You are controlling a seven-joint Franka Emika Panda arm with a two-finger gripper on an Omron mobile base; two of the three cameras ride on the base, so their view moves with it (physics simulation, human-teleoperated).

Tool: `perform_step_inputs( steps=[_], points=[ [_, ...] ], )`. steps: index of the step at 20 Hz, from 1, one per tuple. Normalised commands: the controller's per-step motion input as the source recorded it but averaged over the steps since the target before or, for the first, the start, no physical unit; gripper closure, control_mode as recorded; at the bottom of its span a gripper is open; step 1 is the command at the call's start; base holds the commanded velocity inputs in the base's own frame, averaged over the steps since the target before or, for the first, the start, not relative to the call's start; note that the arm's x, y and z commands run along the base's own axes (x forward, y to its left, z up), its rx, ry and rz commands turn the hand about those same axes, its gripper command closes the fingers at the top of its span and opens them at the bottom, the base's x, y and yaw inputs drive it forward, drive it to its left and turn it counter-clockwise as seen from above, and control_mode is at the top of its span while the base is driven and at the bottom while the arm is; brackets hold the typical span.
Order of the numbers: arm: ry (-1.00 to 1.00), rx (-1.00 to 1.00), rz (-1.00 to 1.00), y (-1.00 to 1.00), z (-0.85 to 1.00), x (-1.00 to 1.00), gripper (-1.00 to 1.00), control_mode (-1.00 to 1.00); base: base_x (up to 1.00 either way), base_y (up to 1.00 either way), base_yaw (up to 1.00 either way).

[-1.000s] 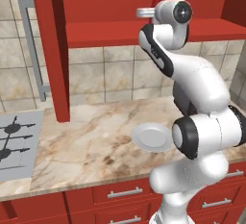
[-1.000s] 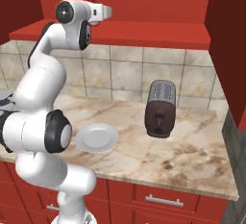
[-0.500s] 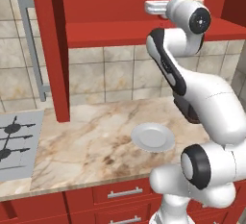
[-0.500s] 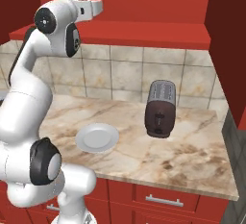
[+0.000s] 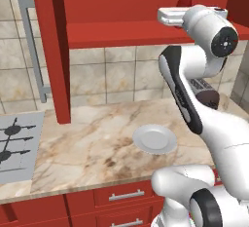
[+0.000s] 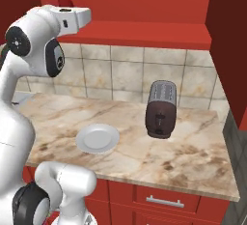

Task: Move the hot dog bun to the plate on the dining table and place the condiment next to that plate. Then navigate to the fridge and take the sausage and place it on the plate as well.

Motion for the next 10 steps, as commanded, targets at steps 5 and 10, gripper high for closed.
perform_step_inputs(
  steps=[5,10],
  points=[
    [0.00,0.00,-0.03,0.08,-0.47,-1.00,1.00,-1.00,0.00,0.00,0.00],
    [0.02,0.01,-0.01,-0.04,-0.37,-1.00,1.00,-1.00,0.00,0.00,0.00]
  ],
)
